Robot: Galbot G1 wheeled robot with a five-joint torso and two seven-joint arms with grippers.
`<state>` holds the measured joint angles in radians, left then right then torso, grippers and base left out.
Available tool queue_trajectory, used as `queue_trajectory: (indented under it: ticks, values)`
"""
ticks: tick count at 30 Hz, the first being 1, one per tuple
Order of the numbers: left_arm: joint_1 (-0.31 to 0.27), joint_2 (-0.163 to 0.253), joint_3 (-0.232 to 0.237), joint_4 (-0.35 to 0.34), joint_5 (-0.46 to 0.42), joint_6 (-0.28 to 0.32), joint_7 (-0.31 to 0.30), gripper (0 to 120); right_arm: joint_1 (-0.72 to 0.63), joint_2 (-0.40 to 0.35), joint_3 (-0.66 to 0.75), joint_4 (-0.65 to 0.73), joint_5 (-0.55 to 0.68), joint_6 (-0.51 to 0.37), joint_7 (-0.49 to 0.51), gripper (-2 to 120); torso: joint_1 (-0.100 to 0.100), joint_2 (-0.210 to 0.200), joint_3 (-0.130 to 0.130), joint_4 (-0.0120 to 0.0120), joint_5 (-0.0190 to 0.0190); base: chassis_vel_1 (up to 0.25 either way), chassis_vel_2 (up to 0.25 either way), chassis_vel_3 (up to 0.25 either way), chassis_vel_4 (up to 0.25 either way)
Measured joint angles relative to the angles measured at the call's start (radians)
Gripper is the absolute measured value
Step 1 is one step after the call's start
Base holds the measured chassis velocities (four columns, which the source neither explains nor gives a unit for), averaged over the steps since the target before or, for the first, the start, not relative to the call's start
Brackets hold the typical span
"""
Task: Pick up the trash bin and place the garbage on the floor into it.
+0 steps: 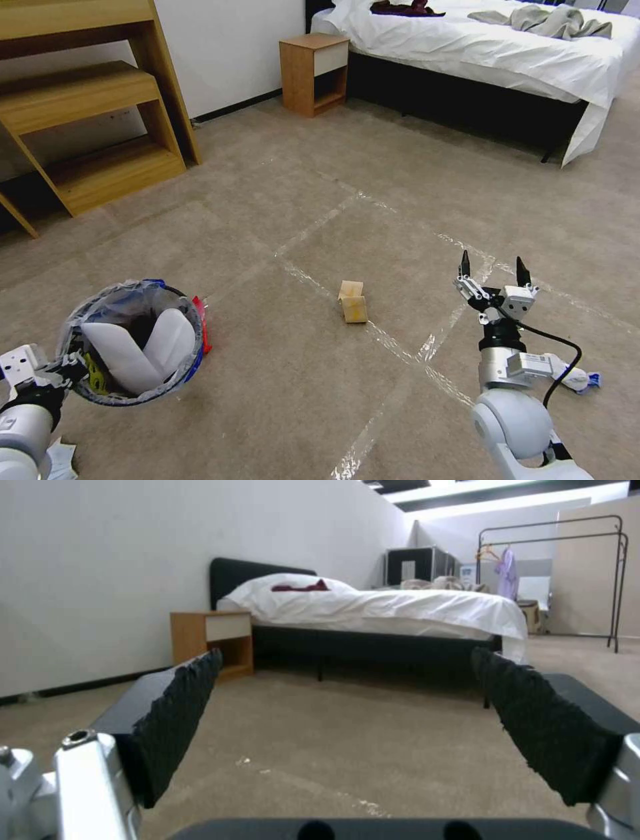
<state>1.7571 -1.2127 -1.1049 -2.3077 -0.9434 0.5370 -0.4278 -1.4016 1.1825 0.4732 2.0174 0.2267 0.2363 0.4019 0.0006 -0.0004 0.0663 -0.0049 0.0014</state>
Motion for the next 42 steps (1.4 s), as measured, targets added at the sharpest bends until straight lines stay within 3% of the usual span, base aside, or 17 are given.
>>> queue_trajectory:
  ticks: [4, 12, 42]
  values:
    - [-0.02, -0.023, -0.036, 0.01, -0.034, 0.015, -0.018, 1, 0.008, -0.007, 0.0, -0.008, 0.008, 0.0, 0.0, 91, 0.0, 0.0, 0.0, 0.0, 0.0, 0.0, 0.0, 0.0, 0.0]
    - [-0.031, -0.054, -0.052, 0.017, -0.043, 0.027, -0.028, 1, 0.018, -0.007, -0.006, -0.021, 0.012, -0.002, 0.0, 90, 0.0, 0.0, 0.0, -0.0001, 0.0, -0.026, 0.023, 0.027, -0.032]
    - [-0.033, -0.048, -0.067, 0.028, -0.05, 0.023, -0.031, 1, 0.019, 0.004, -0.021, -0.032, 0.009, 0.003, 0.0, 93, 0.0, 0.0, 0.0, 0.0, -0.0001, -0.024, 0.024, 0.024, -0.022]
